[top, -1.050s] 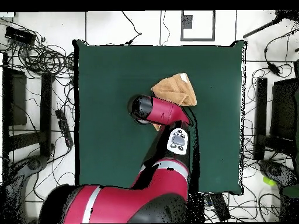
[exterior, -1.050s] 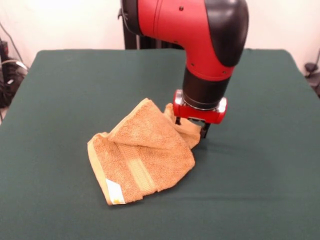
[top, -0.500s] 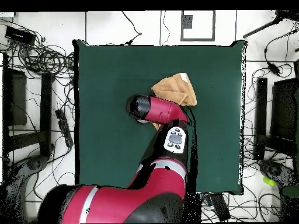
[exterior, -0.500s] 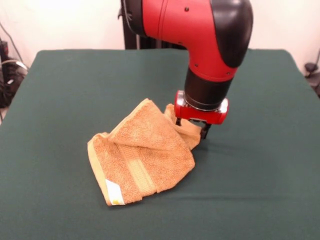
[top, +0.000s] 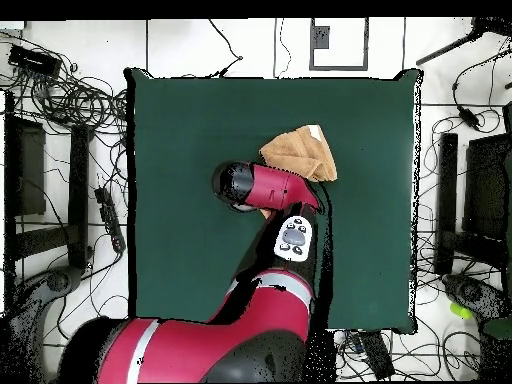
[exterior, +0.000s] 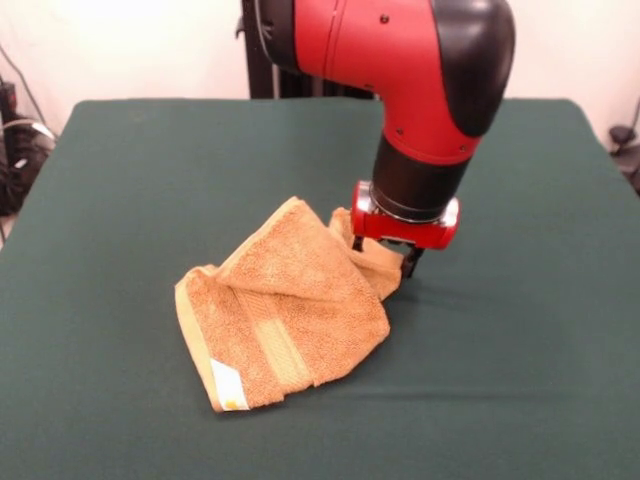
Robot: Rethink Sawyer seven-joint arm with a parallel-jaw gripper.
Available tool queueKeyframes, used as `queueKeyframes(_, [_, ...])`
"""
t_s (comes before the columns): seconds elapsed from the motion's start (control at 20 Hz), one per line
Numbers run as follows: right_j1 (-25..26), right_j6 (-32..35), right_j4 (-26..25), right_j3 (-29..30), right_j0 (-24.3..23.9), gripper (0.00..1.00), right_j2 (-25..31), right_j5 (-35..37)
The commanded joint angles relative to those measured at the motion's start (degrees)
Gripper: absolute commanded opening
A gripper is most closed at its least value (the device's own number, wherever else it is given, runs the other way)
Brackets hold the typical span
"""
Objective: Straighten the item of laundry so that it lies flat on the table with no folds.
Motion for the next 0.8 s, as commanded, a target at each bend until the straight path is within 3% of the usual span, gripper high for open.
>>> queueKeyframes(0.05, [18.7, 12.4, -5.1, -2.7, -9.0, 1.00, 13.8, -38.6])
queueKeyframes(0.4, [12.2, 12.8, -6.1, 3.9, -11.0, 1.00, 17.7, -34.0])
queueKeyframes(0.8, [18.2, 15.0, -6.8, -2.9, -8.3, 1.00, 13.3, -38.9])
